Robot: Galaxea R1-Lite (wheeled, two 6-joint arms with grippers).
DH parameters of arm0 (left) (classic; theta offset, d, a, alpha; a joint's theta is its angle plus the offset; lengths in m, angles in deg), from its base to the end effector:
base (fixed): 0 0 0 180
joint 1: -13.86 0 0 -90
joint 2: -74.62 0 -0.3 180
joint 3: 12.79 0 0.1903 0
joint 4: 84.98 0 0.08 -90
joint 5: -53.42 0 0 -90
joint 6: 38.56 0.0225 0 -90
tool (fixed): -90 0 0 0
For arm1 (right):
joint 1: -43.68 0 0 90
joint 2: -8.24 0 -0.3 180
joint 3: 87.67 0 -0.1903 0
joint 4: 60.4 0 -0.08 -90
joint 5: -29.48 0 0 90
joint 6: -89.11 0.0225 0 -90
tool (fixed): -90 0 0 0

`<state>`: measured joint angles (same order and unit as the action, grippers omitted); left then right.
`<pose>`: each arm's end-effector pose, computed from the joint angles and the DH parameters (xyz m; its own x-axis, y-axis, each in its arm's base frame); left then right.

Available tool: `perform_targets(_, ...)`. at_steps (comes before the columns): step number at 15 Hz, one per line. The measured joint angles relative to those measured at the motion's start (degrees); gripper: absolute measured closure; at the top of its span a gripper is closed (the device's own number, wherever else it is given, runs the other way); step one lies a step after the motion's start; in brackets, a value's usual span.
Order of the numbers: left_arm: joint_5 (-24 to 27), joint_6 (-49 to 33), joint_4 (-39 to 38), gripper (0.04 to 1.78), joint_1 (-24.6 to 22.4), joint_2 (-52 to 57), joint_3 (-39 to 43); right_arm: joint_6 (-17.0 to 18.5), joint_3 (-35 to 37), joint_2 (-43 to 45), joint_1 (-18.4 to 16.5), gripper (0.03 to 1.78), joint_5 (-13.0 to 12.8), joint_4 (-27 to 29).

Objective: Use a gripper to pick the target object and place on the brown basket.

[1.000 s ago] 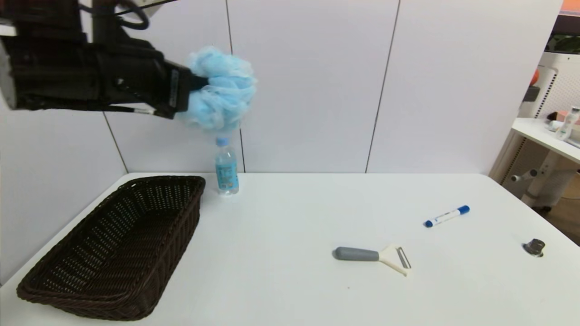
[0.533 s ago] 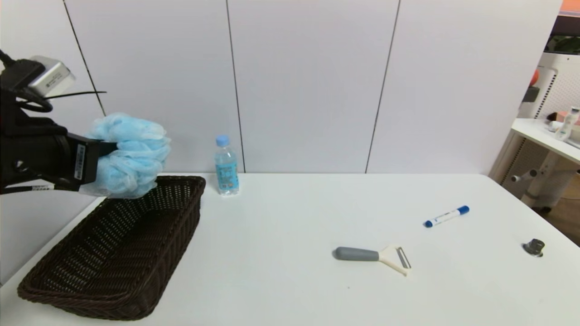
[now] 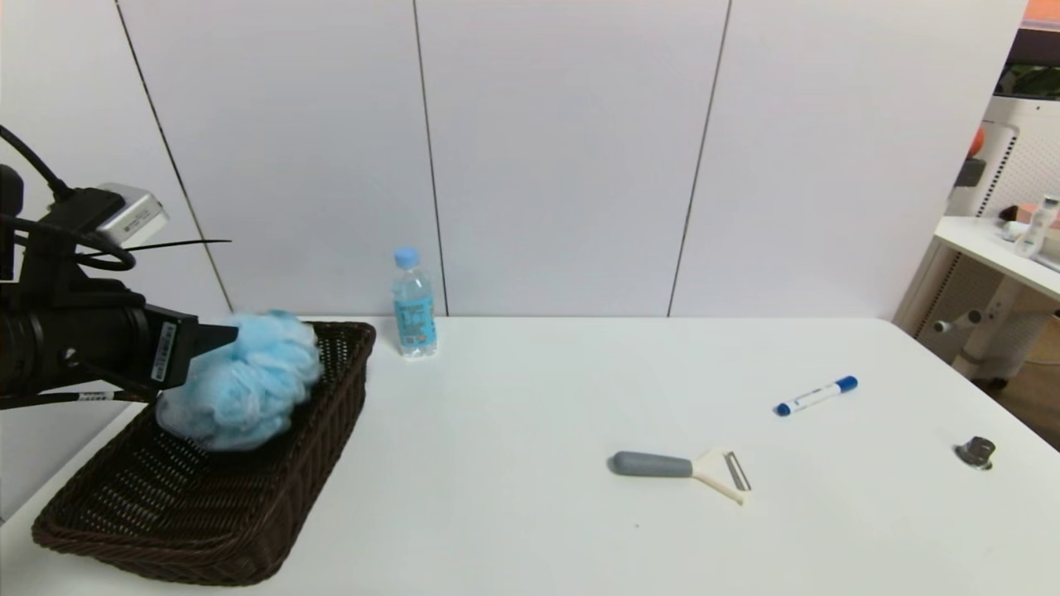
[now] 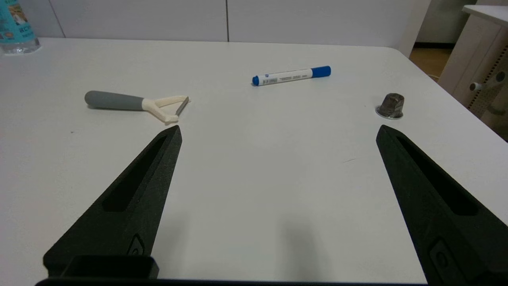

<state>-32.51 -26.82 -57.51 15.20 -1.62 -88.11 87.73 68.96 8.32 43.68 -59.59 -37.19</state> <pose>0.2089 -0.0065 0.2396 0.8756 -0.0915 -0.4743 0.1807 0.9727 0.1460 -0.0229 0.0004 0.0757 0.9999 0.0162 0.0042 -0.0161 0.9996 -0.0242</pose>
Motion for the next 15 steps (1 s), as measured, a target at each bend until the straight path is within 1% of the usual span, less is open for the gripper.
perform_targets(3,0.02,0.07,1.16,0.69,-0.02,0.96,0.74,0.0,0.0,0.0,0.0,0.12,0.01,0.02)
perform_targets(5,0.0,0.18,2.83,0.56,-0.02,3.41,1.93,0.0,0.0,0.0,0.0,0.12,0.01,0.0)
perform_targets(7,0.02,0.35,3.88,0.46,-0.05,8.05,5.41,0.0,0.0,0.0,0.0,0.12,0.04,0.0)
perform_targets(10,0.56,0.68,3.39,0.35,-0.02,18.93,14.8,0.0,0.0,0.0,0.0,0.12,0.04,0.02)
perform_targets(15,1.05,0.82,0.74,0.24,-0.02,42.57,31.84,-0.02,0.0,0.0,0.0,0.12,0.0,0.02)
